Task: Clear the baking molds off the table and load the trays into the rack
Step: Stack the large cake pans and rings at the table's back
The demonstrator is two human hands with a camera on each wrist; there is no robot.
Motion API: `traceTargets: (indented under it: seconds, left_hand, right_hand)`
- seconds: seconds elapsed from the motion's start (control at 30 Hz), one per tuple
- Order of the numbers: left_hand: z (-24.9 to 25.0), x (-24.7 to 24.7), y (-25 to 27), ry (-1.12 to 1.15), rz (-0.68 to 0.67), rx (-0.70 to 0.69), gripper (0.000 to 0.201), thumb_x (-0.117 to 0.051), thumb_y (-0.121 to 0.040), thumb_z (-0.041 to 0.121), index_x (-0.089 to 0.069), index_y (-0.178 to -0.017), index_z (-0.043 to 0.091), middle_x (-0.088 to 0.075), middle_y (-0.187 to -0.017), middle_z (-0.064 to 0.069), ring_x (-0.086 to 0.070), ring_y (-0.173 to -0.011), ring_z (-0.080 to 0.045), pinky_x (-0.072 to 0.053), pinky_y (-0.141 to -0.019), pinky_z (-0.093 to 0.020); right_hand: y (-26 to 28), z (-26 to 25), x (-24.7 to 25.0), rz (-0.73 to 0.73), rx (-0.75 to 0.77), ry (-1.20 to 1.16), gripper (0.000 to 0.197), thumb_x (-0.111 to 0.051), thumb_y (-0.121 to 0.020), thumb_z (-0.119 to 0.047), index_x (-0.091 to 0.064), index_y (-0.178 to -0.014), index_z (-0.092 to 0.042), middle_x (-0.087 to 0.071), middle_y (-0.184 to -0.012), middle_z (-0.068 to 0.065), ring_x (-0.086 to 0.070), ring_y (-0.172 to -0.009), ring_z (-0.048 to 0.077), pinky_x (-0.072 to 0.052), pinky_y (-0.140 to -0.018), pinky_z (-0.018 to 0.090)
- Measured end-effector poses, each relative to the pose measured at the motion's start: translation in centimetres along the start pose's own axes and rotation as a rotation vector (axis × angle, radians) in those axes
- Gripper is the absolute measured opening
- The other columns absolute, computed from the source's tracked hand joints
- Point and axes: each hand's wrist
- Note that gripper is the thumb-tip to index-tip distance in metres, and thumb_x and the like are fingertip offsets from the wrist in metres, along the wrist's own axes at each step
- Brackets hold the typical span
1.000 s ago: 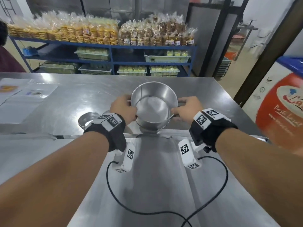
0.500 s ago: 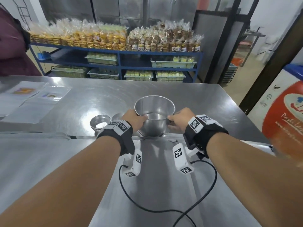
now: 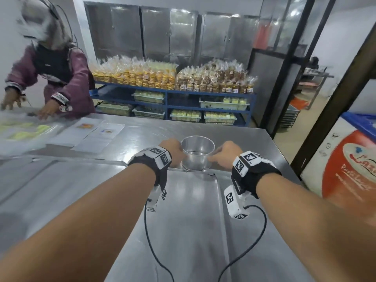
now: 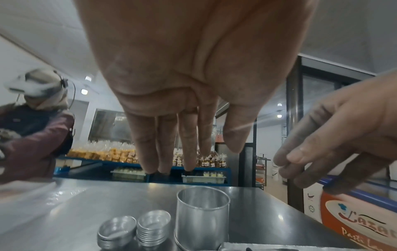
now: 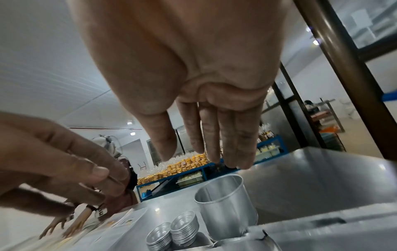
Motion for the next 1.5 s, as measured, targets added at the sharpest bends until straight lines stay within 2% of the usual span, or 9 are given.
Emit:
traceTargets:
  seconds: [0.13, 0.3, 0.47, 0.6, 0.77, 1.17, 1.27, 1.37, 1.5]
  left_hand:
    - [1.5, 2.9, 7.9, -0.116, 0.031, -0.044, 0.037, -0.058, -0.095, 0.027, -0.067, -0.123, 0.005, -0.067, -0.122, -0.012, -0.063, -0.109, -0.028, -0.049, -0.087, -0.032]
    - [1.2, 4.4, 17.6, -0.203, 0.08, -0.059, 0.04, -0.058, -0.096, 0.031, -0.067, -0.124, 0.004, -0.066, -0.123, -0.013, -0.062, -0.111, -0.028, -0.05, -0.093, -0.033]
    - [-2.1, 5.2, 25.7, -0.229, 0.133, -0.009, 0.039, -0.058, -0.095, 0.03, -0.064, -0.127, 0.009, -0.065, -0.125, -0.01, -0.06, -0.115, -0.028, -0.05, -0.09, -0.031]
    - [-7.1, 6.1, 31.0, -0.176, 0.161, 0.063, 0.044, -0.059, -0.094, 0.029, -0.057, -0.136, 0.017, -0.057, -0.137, -0.005, -0.054, -0.124, -0.024, -0.045, -0.096, -0.029]
    - [-14.6, 7.2, 35.6, -0.158, 0.144, 0.171, 0.048, -0.057, -0.095, 0.032, -0.051, -0.141, 0.019, -0.052, -0.142, -0.005, -0.054, -0.125, -0.024, -0.045, -0.097, -0.03]
    - [-37.3, 11.7, 39.2, -0.202, 0.029, 0.409, 0.046, -0.051, -0.092, 0.038, -0.054, -0.134, 0.019, -0.062, -0.131, -0.01, -0.06, -0.117, -0.031, -0.048, -0.099, -0.036]
    - [-43.0, 12.7, 39.3, -0.177, 0.052, 0.472, 0.042, -0.048, -0.096, 0.039, -0.056, -0.13, 0.016, -0.065, -0.124, -0.016, -0.061, -0.114, -0.035, -0.047, -0.094, -0.036]
    - [-48.0, 13.6, 39.2, -0.177, 0.062, 0.568, 0.045, -0.054, -0.095, 0.034, -0.049, -0.133, 0.01, -0.06, -0.131, -0.017, -0.058, -0.118, -0.034, -0.047, -0.093, -0.036]
    - [-53.3, 14.3, 38.3, -0.146, 0.07, 0.642, 0.047, -0.056, -0.094, 0.04, -0.054, -0.126, 0.007, -0.06, -0.128, -0.017, -0.059, -0.114, -0.036, -0.049, -0.091, -0.037]
  right_hand:
    - [8.2, -3.0, 2.2, -0.002, 0.06, 0.158, 0.025, -0.068, -0.084, -0.023, -0.071, -0.1, -0.005, -0.07, -0.093, 0.008, -0.064, -0.085, 0.024, -0.044, -0.054, 0.022]
    - [17.8, -5.8, 2.7, 0.027, 0.13, 0.272, 0.041, -0.066, -0.087, -0.026, -0.039, -0.06, -0.012, -0.042, -0.063, 0.002, -0.043, -0.056, 0.015, -0.028, -0.045, 0.023]
    - [25.3, -8.4, 0.4, -0.041, 0.221, 0.336, 0.031, -0.071, -0.085, -0.028, -0.05, -0.069, -0.011, -0.052, -0.073, 0.004, -0.052, -0.068, 0.022, -0.044, -0.058, 0.025]
    - [29.9, -10.6, -2.8, -0.069, 0.294, 0.413, 0.04, -0.07, -0.084, -0.033, -0.065, -0.116, -0.008, -0.066, -0.111, 0.009, -0.065, -0.097, 0.027, -0.054, -0.08, 0.031]
    - [34.3, -14.6, -8.1, -0.213, 0.356, 0.372, 0.047, -0.07, -0.084, -0.033, -0.063, -0.121, -0.005, -0.064, -0.12, 0.01, -0.064, -0.106, 0.027, -0.054, -0.091, 0.035]
    - [35.3, -28.6, -24.6, -0.362, 0.376, 0.335, 0.052, -0.071, -0.082, -0.039, -0.062, -0.122, -0.006, -0.065, -0.119, 0.009, -0.065, -0.103, 0.027, -0.055, -0.088, 0.035]
    - [34.4, -31.7, -28.4, -0.387, 0.335, 0.331, 0.034, -0.071, -0.083, -0.039, -0.065, -0.092, -0.007, -0.066, -0.094, 0.007, -0.061, -0.079, 0.022, -0.048, -0.065, 0.027]
    - [33.4, -34.2, -32.1, -0.362, 0.256, 0.267, 0.038, -0.067, -0.085, -0.038, -0.048, -0.064, -0.012, -0.052, -0.068, 0.002, -0.048, -0.057, 0.015, -0.033, -0.047, 0.025]
    - [32.0, -36.2, -36.0, -0.356, 0.177, 0.154, 0.036, -0.066, -0.084, -0.044, -0.06, -0.094, -0.01, -0.06, -0.092, 0.005, -0.056, -0.072, 0.02, -0.041, -0.054, 0.025]
Point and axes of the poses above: each hand's wrist, its own y-axis away from the middle knuckle, its own x-axis out of the back of the hand, z = x × y
